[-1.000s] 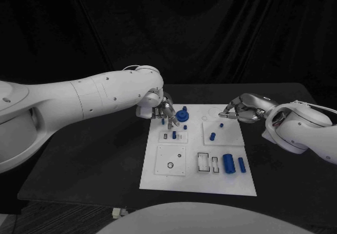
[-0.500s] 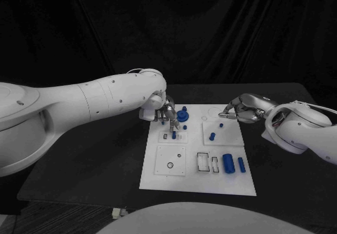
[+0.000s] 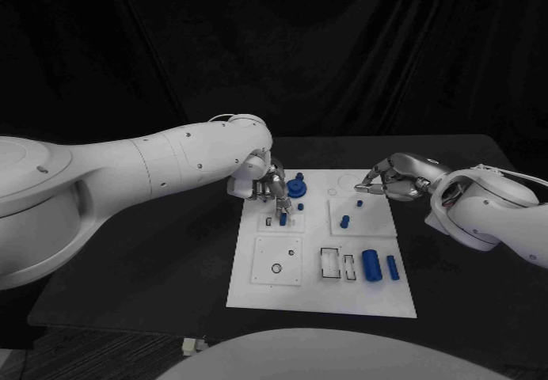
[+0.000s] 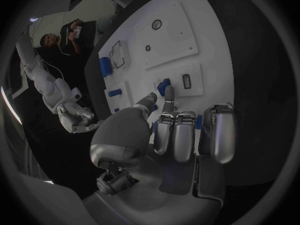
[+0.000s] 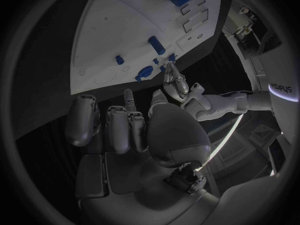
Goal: Assemble the parts on the task board
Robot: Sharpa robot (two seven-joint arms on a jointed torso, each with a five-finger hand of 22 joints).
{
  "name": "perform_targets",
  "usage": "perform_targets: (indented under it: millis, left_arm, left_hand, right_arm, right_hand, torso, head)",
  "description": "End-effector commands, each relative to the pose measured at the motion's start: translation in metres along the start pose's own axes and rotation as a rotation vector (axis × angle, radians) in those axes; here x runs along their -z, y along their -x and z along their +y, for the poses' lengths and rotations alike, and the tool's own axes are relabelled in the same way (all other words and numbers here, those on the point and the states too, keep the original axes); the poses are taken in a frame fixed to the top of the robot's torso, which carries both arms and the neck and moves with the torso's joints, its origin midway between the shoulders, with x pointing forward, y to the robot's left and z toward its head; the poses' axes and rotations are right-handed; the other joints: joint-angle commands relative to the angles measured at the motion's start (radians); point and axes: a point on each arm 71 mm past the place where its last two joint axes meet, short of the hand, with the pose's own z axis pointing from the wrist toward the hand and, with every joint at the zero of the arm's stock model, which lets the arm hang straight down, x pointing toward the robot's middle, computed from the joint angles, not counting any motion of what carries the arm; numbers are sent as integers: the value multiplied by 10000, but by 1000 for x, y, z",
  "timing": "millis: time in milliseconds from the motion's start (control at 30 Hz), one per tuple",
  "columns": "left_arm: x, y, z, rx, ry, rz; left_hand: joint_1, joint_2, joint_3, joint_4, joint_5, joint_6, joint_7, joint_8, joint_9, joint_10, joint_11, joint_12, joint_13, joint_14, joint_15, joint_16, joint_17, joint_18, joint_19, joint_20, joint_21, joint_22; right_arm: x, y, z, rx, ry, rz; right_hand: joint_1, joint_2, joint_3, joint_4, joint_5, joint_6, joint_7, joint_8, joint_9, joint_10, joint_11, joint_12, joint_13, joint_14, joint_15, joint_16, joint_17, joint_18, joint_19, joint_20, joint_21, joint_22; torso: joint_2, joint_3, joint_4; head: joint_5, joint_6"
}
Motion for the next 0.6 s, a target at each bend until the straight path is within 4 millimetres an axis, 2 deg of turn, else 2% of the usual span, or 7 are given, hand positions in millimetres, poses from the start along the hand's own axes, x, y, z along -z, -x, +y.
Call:
perform_targets:
  millis: [33,600]
  left_arm:
    - [-1,-2,-2,-39,-137,217]
    - [-4,-6,-4,-165,-94,328]
  left_hand:
    - [123,-23,52,-30,30,111,-13,-29,-20,1063,35,-6,2629,1039,54,26,2634,62,177,86,-65,1628]
    - [291,-50,240,-296,66,340,-114,98,62,1063,-44,-6,2629,1039,-3,26,2634,62,185,45,-69,1648]
  right_arm:
    - [1,-2,0,3,-47,47]
    - [1,-2,0,-6,-53,65]
  right_hand:
    - [48,63,-67,20,21,-33,11,3,2,612,69,-60,1851,420,75,-43,166,110,-63,5,-17,1655]
    - [43,79,-86,14,29,-34,14,2,1,611,70,-62,1848,421,75,-48,160,110,-61,6,-20,1656]
  torso:
    - [-6,1,-1]
    - [-7,2,3]
  head:
    - [-3,-2]
    - [-18,-2]
